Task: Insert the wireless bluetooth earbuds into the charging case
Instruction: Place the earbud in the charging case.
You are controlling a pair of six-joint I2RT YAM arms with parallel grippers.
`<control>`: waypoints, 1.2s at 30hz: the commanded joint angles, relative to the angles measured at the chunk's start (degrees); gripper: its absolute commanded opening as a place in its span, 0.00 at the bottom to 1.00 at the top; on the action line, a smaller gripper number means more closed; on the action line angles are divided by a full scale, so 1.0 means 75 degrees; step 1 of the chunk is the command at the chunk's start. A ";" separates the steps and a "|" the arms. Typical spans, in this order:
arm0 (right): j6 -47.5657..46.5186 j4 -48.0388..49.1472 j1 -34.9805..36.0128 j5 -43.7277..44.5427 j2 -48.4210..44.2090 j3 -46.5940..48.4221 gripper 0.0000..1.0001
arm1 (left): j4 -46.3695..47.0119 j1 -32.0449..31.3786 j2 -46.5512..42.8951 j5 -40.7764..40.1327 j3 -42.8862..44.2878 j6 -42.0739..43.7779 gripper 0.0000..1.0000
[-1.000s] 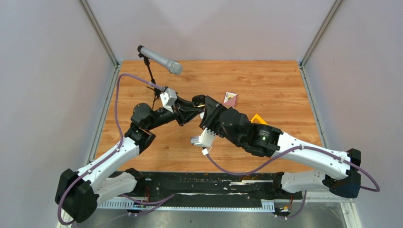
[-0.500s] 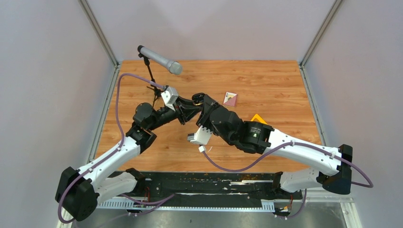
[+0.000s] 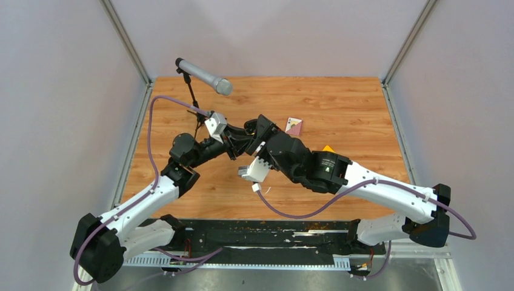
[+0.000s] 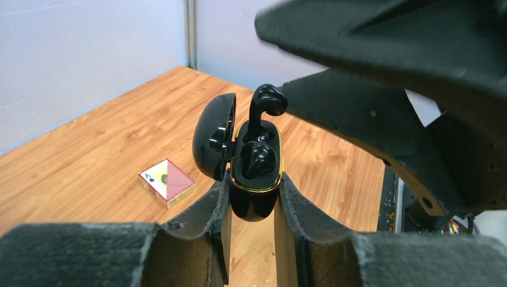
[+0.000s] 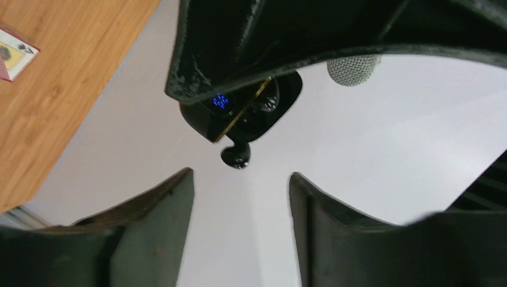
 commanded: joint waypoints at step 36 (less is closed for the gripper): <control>0.8112 -0.7723 -0.4536 -1.0482 0.2731 0.6350 0.32 | 0.0302 0.0090 -0.0166 0.1716 -0.0316 0.1065 0.00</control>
